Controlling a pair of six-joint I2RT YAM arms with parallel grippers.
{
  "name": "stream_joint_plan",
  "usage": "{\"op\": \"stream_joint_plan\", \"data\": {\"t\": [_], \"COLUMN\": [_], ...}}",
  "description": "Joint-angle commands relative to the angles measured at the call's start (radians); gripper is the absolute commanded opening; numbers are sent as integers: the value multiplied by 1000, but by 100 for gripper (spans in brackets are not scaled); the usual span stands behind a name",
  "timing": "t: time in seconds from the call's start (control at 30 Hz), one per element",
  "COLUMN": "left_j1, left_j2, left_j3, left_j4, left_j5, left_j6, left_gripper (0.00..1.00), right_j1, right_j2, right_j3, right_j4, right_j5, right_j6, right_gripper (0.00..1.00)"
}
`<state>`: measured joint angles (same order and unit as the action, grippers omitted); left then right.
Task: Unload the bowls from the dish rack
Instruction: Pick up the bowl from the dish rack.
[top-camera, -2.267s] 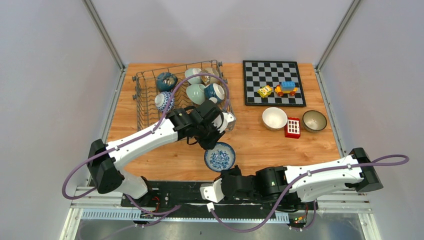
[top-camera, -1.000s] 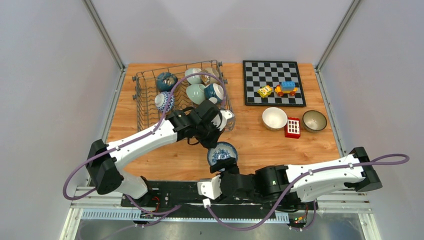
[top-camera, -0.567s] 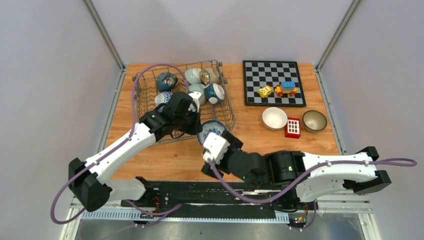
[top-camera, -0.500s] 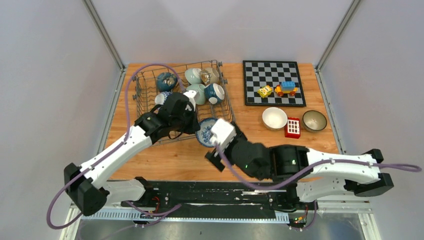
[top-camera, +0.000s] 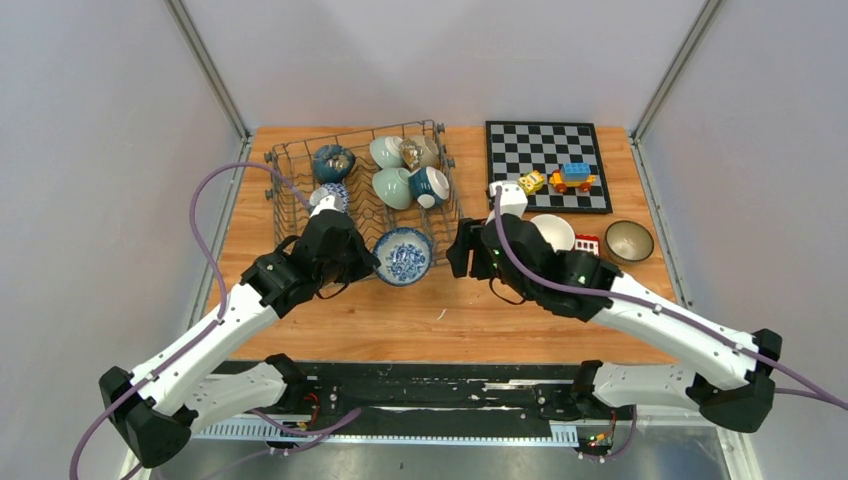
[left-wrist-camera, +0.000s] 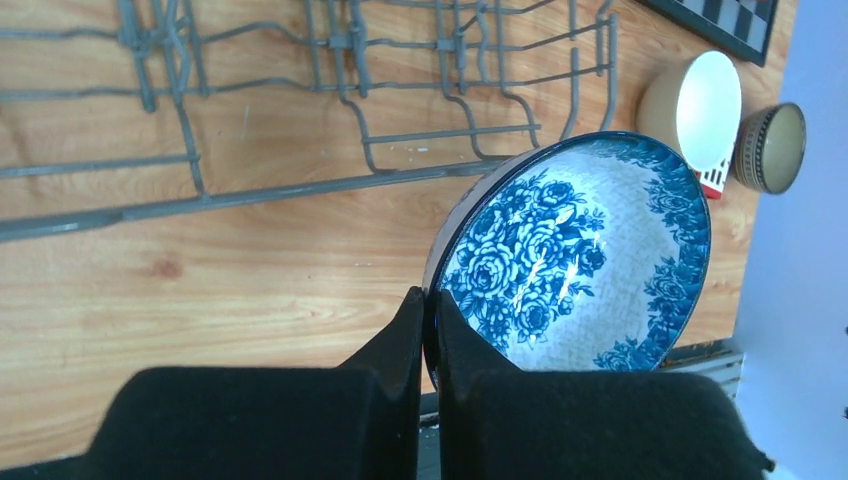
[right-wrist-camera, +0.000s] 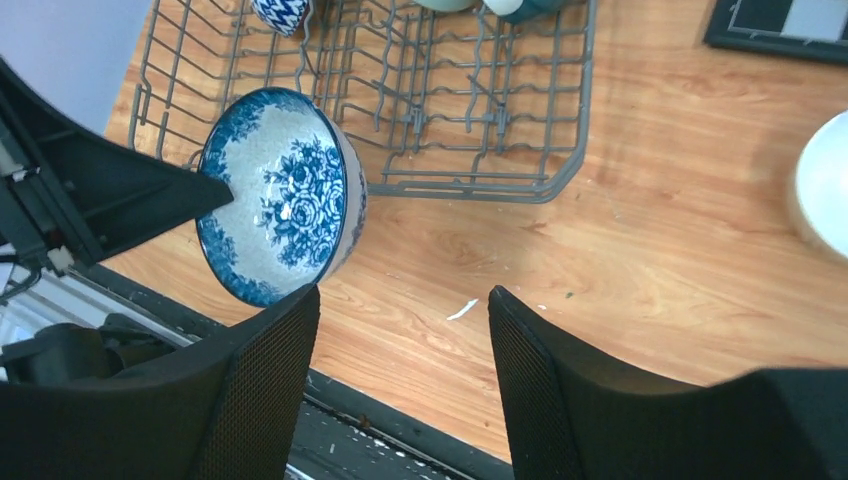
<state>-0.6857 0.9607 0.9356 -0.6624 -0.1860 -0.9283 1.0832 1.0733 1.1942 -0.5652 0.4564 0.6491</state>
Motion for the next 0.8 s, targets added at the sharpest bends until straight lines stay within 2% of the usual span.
{"op": "stream_joint_plan", "data": {"t": [0.0,0.07,0.27,0.5,0.77], "left_j1": [-33,-51,-61,-64,-69], "left_j2": [-23,-11,17,-4,-11], "left_j3": [7,29,57,50,37], "left_j4": [-34,-68,-87,-94,-81], "left_j5": [-86,-132,-148,-168,-151], "left_j6": [-168,-163,-129,-119,-116], "left_gripper": [0,0,0,0,0], "right_j1": [-46,-48,-49,-55,-64], "right_j2": [65,100,232,308,390], "right_j3": [2,12,73,102,155], "right_j4": [54,79,86,53,52], "right_j5": [-106,-136,-212,-183,-185], "right_j6": [94,93,56,19,-5], "right_gripper": [65,63,60,48,47]}}
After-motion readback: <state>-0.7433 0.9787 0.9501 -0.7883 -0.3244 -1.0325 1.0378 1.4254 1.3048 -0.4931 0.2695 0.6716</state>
